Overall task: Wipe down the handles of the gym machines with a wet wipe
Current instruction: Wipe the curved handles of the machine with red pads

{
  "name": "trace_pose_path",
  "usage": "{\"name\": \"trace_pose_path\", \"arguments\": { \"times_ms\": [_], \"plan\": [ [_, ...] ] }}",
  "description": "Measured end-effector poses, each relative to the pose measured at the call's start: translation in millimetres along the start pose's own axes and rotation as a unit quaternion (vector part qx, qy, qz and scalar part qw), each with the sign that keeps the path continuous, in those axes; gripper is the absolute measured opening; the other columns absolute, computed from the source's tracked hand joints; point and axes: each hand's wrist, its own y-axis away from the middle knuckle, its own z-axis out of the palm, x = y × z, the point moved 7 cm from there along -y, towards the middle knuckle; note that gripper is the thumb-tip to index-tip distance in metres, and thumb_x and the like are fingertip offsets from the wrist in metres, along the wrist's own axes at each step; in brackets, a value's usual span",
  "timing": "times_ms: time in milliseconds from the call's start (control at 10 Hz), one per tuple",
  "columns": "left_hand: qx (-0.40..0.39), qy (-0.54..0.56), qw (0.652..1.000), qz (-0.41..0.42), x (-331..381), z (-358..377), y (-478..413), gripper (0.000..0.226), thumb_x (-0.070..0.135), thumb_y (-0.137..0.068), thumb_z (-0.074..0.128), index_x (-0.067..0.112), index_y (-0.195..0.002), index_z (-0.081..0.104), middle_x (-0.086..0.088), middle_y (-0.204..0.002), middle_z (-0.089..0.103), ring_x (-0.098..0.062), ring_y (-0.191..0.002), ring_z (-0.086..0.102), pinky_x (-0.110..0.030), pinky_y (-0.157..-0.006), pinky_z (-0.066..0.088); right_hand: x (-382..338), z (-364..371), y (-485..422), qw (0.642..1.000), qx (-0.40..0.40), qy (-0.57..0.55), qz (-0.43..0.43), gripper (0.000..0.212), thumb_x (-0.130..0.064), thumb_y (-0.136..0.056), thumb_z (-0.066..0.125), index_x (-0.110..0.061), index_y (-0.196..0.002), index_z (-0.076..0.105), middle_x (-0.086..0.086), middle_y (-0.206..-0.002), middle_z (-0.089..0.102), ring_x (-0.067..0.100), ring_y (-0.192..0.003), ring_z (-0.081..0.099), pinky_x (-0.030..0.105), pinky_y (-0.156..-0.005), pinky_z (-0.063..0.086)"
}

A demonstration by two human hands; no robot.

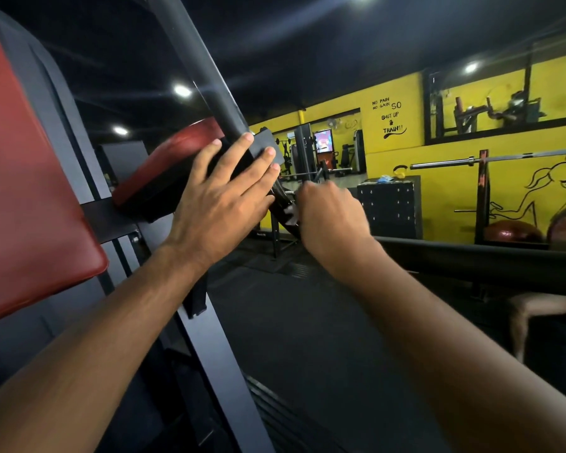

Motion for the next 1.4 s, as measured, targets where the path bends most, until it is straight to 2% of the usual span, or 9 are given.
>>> {"name": "trace_pose_path", "arguments": {
  "times_ms": [400, 500, 700, 800, 1000, 1100, 1200, 1300, 1400],
  "plan": [
    [-0.036, -0.015, 0.998, 0.052, 23.2, 9.0, 12.3, 0.037, 0.040, -0.103, 0.047, 0.017, -0.129, 0.061, 0.000, -0.140, 0.057, -0.035, -0.144, 0.033, -0.063, -0.113, 0.023, 9.3, -0.5, 13.3, 0.998, -0.032, 0.050, 0.002, 0.019, -0.010, -0.100, 0.048, -0.010, -0.113, 0.062, 0.009, -0.110, 0.066, 0.028, -0.101, 0.066, 0.033, -0.066, 0.044],
    [-0.032, -0.036, 0.997, 0.064, 25.9, 10.5, 11.8, 0.037, 0.039, -0.104, 0.044, 0.017, -0.131, 0.059, 0.000, -0.139, 0.057, -0.034, -0.144, 0.032, -0.064, -0.114, 0.019, 28.2, 2.1, -7.9, 0.993, -0.111, -0.007, 0.030, 0.009, -0.015, -0.099, 0.052, -0.008, -0.098, 0.058, 0.010, -0.096, 0.062, 0.027, -0.088, 0.063, 0.038, -0.079, 0.055],
    [-0.052, -0.043, 0.996, 0.060, 28.1, 12.9, 14.5, 0.041, 0.043, -0.104, 0.042, 0.018, -0.135, 0.056, 0.000, -0.141, 0.056, -0.033, -0.147, 0.026, -0.063, -0.116, 0.011, 19.6, 23.1, -48.2, 0.973, -0.210, -0.091, 0.015, 0.028, -0.011, -0.100, 0.050, 0.001, -0.125, 0.056, 0.012, -0.108, 0.058, 0.024, -0.099, 0.057, 0.034, -0.093, 0.050],
    [-0.044, -0.042, 0.996, 0.063, 27.6, 11.9, 16.9, 0.042, 0.043, -0.104, 0.043, 0.017, -0.135, 0.056, 0.000, -0.140, 0.056, -0.033, -0.146, 0.027, -0.063, -0.116, 0.011, 22.2, 24.5, -42.2, 0.974, -0.213, -0.077, 0.026, 0.020, -0.018, -0.101, 0.052, -0.005, -0.113, 0.060, 0.009, -0.100, 0.059, 0.023, -0.097, 0.060, 0.033, -0.089, 0.052],
    [-0.020, -0.002, 0.999, 0.047, 29.2, 10.2, 14.8, 0.038, 0.039, -0.102, 0.051, 0.014, -0.130, 0.060, -0.001, -0.138, 0.058, -0.032, -0.144, 0.032, -0.062, -0.116, 0.012, 8.0, 4.0, 30.5, 0.996, 0.028, 0.047, -0.067, 0.017, -0.008, -0.095, 0.052, -0.013, -0.109, 0.058, 0.010, -0.103, 0.065, 0.032, -0.099, 0.064, 0.035, -0.071, 0.047],
    [-0.015, 0.003, 0.999, 0.051, 27.8, 10.5, 15.8, 0.038, 0.038, -0.102, 0.052, 0.014, -0.130, 0.060, -0.002, -0.139, 0.058, -0.032, -0.144, 0.032, -0.062, -0.116, 0.014, -3.0, 19.1, 55.2, 0.945, 0.172, 0.183, -0.208, 0.027, -0.003, -0.083, 0.045, -0.012, -0.088, 0.070, 0.009, -0.085, 0.064, 0.027, -0.077, 0.059, 0.031, -0.066, 0.044],
    [-0.017, 0.002, 0.999, 0.050, 28.9, 10.9, 16.5, 0.038, 0.038, -0.102, 0.051, 0.015, -0.131, 0.059, -0.002, -0.139, 0.058, -0.031, -0.145, 0.031, -0.063, -0.116, 0.015, 6.4, 31.6, 59.7, 0.933, 0.223, 0.179, -0.219, 0.036, -0.002, -0.080, 0.037, -0.011, -0.084, 0.071, 0.010, -0.086, 0.063, 0.027, -0.076, 0.058, 0.031, -0.063, 0.046],
    [-0.021, -0.005, 0.998, 0.052, 32.3, 12.7, 16.5, 0.038, 0.039, -0.102, 0.049, 0.016, -0.131, 0.059, -0.001, -0.138, 0.058, -0.031, -0.145, 0.031, -0.063, -0.117, 0.015, 25.1, 62.7, 79.1, 0.973, 0.217, -0.040, -0.071, 0.025, 0.004, -0.076, 0.059, -0.010, -0.095, 0.068, 0.009, -0.100, 0.061, 0.027, -0.087, 0.060, 0.036, -0.065, 0.055],
    [-0.025, -0.005, 0.998, 0.054, 31.8, 13.6, 17.2, 0.038, 0.039, -0.102, 0.048, 0.016, -0.131, 0.059, 0.000, -0.138, 0.059, -0.031, -0.145, 0.032, -0.063, -0.117, 0.014, 40.8, 102.0, 94.3, 0.856, 0.160, -0.457, 0.180, 0.017, -0.002, -0.087, 0.065, -0.015, -0.099, 0.067, 0.003, -0.102, 0.067, 0.017, -0.089, 0.065, 0.039, -0.080, 0.058]
  ]
}}
